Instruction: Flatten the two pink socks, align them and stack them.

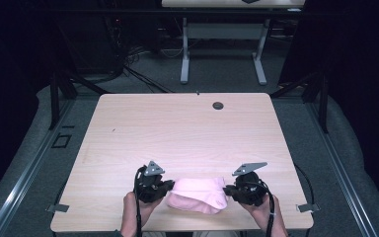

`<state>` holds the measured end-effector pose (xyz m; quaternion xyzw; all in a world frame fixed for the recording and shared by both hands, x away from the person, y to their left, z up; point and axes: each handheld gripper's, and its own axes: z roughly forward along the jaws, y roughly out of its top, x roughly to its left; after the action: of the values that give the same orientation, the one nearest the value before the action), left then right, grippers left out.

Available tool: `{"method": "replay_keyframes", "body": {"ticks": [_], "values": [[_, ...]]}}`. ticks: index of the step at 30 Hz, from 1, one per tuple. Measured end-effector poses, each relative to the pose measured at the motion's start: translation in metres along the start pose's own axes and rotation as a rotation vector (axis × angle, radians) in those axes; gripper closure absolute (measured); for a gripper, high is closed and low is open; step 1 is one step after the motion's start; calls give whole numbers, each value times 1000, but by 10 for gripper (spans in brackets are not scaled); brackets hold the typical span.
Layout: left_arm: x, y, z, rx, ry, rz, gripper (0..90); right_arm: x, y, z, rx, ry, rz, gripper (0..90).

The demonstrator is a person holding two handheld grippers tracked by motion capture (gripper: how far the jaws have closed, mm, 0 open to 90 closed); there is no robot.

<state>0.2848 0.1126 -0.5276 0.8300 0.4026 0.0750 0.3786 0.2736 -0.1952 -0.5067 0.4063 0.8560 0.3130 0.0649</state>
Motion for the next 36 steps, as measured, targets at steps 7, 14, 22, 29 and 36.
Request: {"method": "replay_keyframes", "body": {"ticks": [7, 14, 22, 29, 36], "values": [[4, -20, 5, 32, 27, -10, 881, 7, -7, 19, 33, 42, -11, 847], [9, -28, 14, 57, 53, -4, 863, 10, -9, 38, 68, 16, -28, 841], [11, -30, 11, 45, 67, 3, 497, 6, -13, 41, 66, 4, -18, 770], [11, -28, -10, -8, 101, 19, 258, 2, -18, 28, 13, -4, 1, 556], [13, -24, -16, -35, 126, 6, 154, 3, -15, 17, -37, -25, 0, 294]]}}
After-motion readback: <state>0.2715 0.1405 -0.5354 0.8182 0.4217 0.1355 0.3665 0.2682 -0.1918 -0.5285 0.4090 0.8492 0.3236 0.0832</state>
